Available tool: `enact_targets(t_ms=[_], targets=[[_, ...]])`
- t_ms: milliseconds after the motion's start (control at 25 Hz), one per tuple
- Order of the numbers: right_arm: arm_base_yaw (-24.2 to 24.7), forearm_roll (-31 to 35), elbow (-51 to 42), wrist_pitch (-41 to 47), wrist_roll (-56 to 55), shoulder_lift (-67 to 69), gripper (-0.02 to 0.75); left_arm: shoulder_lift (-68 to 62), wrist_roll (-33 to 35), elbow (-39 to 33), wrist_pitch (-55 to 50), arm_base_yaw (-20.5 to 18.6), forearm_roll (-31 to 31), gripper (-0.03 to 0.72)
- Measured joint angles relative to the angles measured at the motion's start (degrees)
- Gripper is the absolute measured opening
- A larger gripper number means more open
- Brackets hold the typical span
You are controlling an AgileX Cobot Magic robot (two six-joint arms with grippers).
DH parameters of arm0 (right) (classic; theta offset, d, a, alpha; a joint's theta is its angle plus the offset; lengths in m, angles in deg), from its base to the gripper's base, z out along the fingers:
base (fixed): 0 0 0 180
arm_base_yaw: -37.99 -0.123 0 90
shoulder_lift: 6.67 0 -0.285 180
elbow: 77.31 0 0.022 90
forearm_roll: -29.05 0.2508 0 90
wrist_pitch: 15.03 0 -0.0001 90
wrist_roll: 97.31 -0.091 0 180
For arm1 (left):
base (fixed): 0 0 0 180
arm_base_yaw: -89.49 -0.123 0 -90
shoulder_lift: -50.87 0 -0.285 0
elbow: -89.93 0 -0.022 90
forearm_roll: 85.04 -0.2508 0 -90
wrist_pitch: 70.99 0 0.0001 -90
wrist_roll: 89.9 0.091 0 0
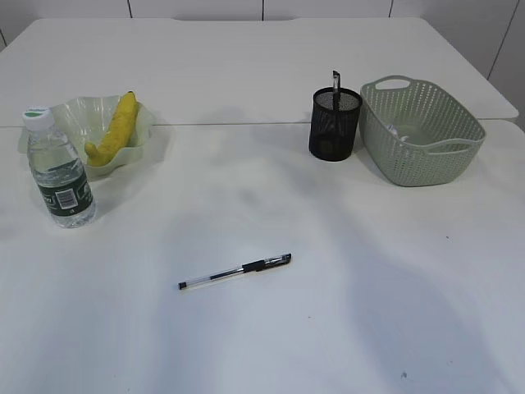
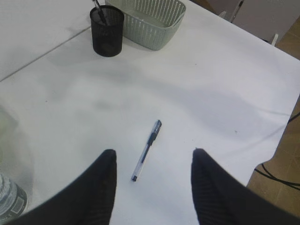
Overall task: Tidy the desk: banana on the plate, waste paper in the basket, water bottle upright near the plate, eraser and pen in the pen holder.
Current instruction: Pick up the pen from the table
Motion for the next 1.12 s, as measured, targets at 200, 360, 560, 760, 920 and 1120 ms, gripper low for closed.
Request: enact_targets(t_ms=[200, 360, 560, 760, 920, 1120], targets=[[-0.09, 2.93, 0.0, 0.0, 1.67, -0.03, 0.192, -8.11, -0.09, 0.09, 0.09, 1.48, -2.61, 0.361], [-0.09, 2.01, 0.0, 0.0, 1.74, -0.03, 0.193, -14.82, -0.12, 0.09, 0.56, 6.61, -3.92, 0.361], [-0.09, 0.67, -2.7, 0.09, 1.8, -0.03, 0.192, -20.59, -0.12, 0.09, 4.29, 15.28, -14.2, 0.361], [-0.09, -1.43, -7.46, 0.09, 2.92, -0.03, 0.193, -25.12, -0.12, 0.09, 9.7, 20.96, -22.52, 0.361], [-0.09, -1.99, -10.89, 0.09, 5.88, -0.03, 0.192, -28.73, -0.12, 0.65, 12.17, 23.43, -25.39, 0.361], [-0.09, -1.99, -11.91, -0.01, 11.55, -0.03, 0.192, -34.14, -0.12, 2.76, 12.82, 24.67, -26.7, 0.361]])
